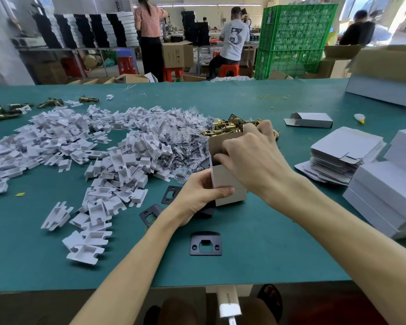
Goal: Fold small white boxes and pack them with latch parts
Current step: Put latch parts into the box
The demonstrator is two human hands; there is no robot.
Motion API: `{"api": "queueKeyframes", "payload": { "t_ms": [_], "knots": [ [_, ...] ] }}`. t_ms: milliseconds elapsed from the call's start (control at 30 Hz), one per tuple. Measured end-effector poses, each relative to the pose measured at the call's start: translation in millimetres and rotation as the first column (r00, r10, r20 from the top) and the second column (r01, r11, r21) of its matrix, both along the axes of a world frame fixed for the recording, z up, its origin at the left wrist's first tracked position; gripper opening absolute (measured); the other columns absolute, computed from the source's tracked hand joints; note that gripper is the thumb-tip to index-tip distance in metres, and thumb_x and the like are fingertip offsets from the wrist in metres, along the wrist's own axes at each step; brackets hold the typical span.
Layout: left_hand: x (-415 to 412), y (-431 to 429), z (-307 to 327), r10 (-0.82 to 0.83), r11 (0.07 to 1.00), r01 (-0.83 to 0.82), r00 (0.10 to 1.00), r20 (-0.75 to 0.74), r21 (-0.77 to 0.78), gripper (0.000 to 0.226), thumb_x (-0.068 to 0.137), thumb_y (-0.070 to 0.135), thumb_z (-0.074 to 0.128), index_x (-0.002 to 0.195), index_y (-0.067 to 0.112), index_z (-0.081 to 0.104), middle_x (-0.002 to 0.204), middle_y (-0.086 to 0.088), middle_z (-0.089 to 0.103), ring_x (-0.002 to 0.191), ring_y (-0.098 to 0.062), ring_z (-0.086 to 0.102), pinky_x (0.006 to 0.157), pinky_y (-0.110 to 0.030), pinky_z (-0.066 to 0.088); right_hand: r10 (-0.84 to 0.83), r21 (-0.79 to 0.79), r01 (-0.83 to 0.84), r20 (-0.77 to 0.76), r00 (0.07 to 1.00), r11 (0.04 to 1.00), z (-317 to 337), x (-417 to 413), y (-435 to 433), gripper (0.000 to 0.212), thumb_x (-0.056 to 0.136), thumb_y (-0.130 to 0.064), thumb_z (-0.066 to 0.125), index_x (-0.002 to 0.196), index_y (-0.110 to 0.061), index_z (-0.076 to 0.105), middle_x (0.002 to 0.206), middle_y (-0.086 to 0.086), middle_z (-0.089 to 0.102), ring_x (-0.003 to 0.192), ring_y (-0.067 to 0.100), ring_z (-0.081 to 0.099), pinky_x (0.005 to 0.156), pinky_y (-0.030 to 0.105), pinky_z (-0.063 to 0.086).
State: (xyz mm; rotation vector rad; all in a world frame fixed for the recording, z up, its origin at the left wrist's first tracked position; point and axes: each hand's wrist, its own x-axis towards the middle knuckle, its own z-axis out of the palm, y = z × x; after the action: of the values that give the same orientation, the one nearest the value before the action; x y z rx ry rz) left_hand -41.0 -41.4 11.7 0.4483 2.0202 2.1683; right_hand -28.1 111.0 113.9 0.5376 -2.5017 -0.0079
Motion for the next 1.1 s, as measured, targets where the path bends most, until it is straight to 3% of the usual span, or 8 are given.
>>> {"api": "queueKeyframes", "payload": {
  "t_ms": [100, 233, 333, 500, 633, 867, 1100],
  "knots": [
    [-0.3, 0.1, 0.0, 0.015, 1.000, -0.016, 1.000, 0.015, 0.017, 0.032, 0.084, -0.004, 0.079, 0.115, 0.004, 0.072, 0.110, -0.008, 0.078, 0.102, -0.017, 0.073, 0.085, -0.025, 0.057, 0.028, -0.101, -0.030, -0.019, 0.999, 0.994, -0.5, -0.9, 9.0, 0.027, 0.103, -0.034, 0.050, 0.088, -0.020, 0.067, 0.082, 0.001, 0.068, 0.095, 0.026, 0.052, 0.088, 0.039, 0.021],
    [-0.8, -0.1, -0.5, 0.035, 0.999, -0.035, 0.999, 0.030, 0.029, 0.034, 0.083, -0.003, 0.080, 0.114, 0.009, 0.074, 0.114, -0.008, 0.078, 0.106, -0.017, 0.073, 0.088, -0.025, 0.057, 0.085, -0.416, -0.100, -0.056, 0.995, 0.904, -4.4, -3.0, 28.6, 0.013, 0.101, -0.019, 0.056, 0.108, -0.018, 0.067, 0.098, -0.003, 0.073, 0.091, 0.023, 0.060, 0.091, 0.038, 0.029],
    [-1.4, -1.1, -0.7, 0.060, 0.997, -0.060, 0.998, 0.022, 0.037, 0.036, 0.083, -0.001, 0.081, 0.117, 0.009, 0.074, 0.115, -0.009, 0.078, 0.110, -0.021, 0.073, 0.093, -0.030, 0.058, 0.068, -0.517, -0.067, -0.017, 0.998, 0.853, -12.5, -5.0, 45.6, 0.015, 0.100, -0.014, 0.058, 0.113, -0.013, 0.066, 0.103, 0.001, 0.071, 0.086, 0.024, 0.062, 0.093, 0.048, 0.044],
    [-1.5, -2.3, 0.0, 0.081, 0.993, -0.085, 0.995, 0.050, 0.080, 0.038, 0.081, 0.004, 0.082, 0.118, 0.010, 0.073, 0.116, -0.010, 0.077, 0.114, -0.027, 0.072, 0.099, -0.037, 0.058, -0.093, -0.344, 0.223, 0.355, 0.930, 0.912, -40.0, -12.1, 68.6, 0.023, 0.099, -0.025, 0.062, 0.119, -0.013, 0.067, 0.118, 0.010, 0.064, 0.105, 0.031, 0.061, 0.097, 0.047, 0.047],
    [-1.4, -3.0, 3.0, 0.106, 0.979, -0.119, 0.991, 0.083, 0.165, 0.044, 0.077, 0.014, 0.082, 0.119, 0.010, 0.070, 0.118, -0.009, 0.077, 0.112, -0.025, 0.073, 0.088, -0.036, 0.061, -0.131, -0.249, 0.287, 0.499, 0.857, 0.925, -60.1, -8.1, 77.5, 0.033, 0.097, -0.032, 0.066, 0.125, -0.014, 0.064, 0.127, 0.010, 0.060, 0.115, 0.031, 0.057, 0.099, 0.042, 0.045],
    [-7.1, -9.9, 6.2, 0.154, 0.895, -0.232, 0.962, 0.225, 0.382, 0.042, 0.079, 0.017, 0.080, 0.119, 0.016, 0.068, 0.117, -0.005, 0.075, 0.106, -0.022, 0.072, 0.078, -0.042, 0.063, -0.173, -0.152, 0.304, 0.555, 0.813, 0.940, -77.2, -7.9, 72.9, 0.039, 0.099, -0.042, 0.063, 0.128, -0.016, 0.059, 0.129, 0.008, 0.057, 0.122, 0.030, 0.048, 0.097, 0.043, 0.046],
    [-8.5, -10.8, 5.4, 0.235, 0.901, -0.285, 0.954, 0.184, 0.327, 0.047, 0.075, 0.017, 0.082, 0.119, 0.012, 0.068, 0.111, -0.005, 0.077, 0.105, -0.022, 0.073, 0.077, -0.039, 0.063, -0.128, -0.175, 0.274, 0.575, 0.808, 0.946, -78.4, -11.4, 71.2, 0.038, 0.098, -0.034, 0.066, 0.130, -0.015, 0.058, 0.130, 0.008, 0.054, 0.123, 0.028, 0.046, 0.098, 0.043, 0.046]
  ]
}}
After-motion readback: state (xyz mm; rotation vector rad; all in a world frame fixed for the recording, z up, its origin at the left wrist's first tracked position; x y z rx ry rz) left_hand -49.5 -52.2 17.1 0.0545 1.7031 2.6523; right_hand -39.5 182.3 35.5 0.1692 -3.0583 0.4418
